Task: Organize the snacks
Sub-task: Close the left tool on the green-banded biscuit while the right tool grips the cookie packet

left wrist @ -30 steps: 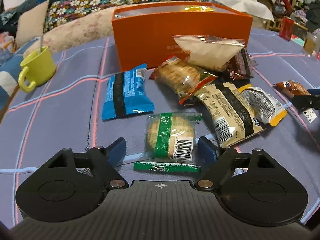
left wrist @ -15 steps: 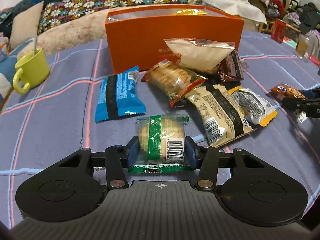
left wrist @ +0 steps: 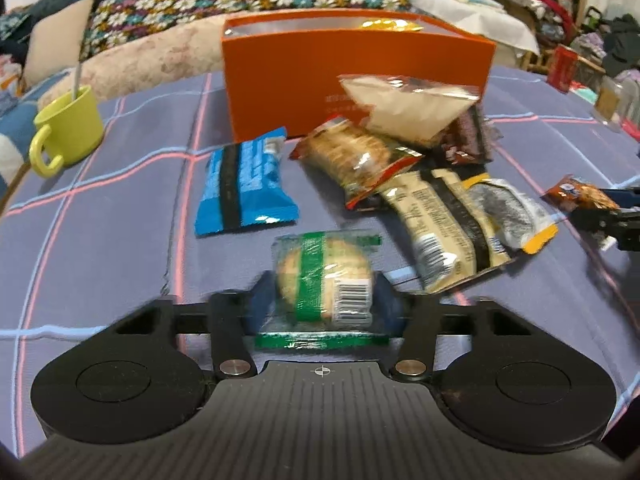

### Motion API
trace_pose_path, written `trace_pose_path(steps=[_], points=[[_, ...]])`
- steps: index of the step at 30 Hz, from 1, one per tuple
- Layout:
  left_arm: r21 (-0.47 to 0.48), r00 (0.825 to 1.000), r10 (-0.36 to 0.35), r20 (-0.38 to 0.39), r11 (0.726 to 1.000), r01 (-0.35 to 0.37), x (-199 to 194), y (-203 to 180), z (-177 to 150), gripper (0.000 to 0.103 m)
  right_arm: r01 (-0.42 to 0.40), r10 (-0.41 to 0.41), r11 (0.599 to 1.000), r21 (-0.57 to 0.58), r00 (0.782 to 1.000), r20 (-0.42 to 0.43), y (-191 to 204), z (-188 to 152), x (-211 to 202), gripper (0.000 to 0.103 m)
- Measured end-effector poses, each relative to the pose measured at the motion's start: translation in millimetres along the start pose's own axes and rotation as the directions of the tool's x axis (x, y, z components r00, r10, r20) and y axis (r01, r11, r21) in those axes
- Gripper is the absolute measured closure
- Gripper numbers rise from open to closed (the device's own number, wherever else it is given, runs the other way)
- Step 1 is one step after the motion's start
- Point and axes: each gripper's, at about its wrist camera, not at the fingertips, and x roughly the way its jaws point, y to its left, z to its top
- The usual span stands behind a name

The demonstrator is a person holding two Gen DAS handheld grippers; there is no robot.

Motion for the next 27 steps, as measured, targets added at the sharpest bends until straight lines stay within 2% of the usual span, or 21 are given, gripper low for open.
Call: trace_pose_path(steps=[1,5,8,10,12,13,15,27], points=[[-0.002,1.0,0.006,0.004,1.0,-0.006,-0.4,-1.3,-0.6,0.093,-0.002,0.002,1.0,0.001,1.0,-0.001,0.6,0.5,-1.1,0.053],[-0.009,1.0,0.007,0.004,1.0,-0.007,0.1,-1.6,-0.9,0.093,0.0,0.0,1.0,0.005,1.0,0.0,-0.1,0.5,-1.7,0.053],[-0.02,1.0,0.013,0.001,1.0,-0.013,0.6,-0.9,-1.1,0.087,0.003,-0.003,1.0,0.012,1.0,0.002,0.1,0.8,-1.4,0.051],[-0.03,1.0,0.024,-0.007,0.999,-0.024,1.7,0.3,-0.7,0.074,0.001,-0.001,1.0,0.024,1.0,0.001,0.1,1.7,-0.9,0.049],[-0.045,0.999,0.033,-0.033,0.998,-0.034,4.5,2.6,0.0,0.042,-0.005,0.005,0.999,0.04,1.0,0.0,-1.4,2.6,-0.5,0.047],[-0.048,0.998,0.039,-0.044,0.998,-0.041,5.7,3.3,-0.4,0.039,-0.01,0.01,0.999,0.051,1.0,0.0,-2.5,3.1,-0.5,0.047],[-0.047,0.998,0.04,-0.047,0.998,-0.042,5.9,3.3,-0.9,0.036,-0.017,0.017,0.998,0.066,1.0,0.001,-4.2,3.6,-0.5,0.046],[-0.035,0.999,0.026,-0.029,0.999,-0.027,7.0,-1.2,-1.4,0.034,-0.023,0.023,0.998,0.051,1.0,-0.002,-0.6,4.3,1.8,0.037]])
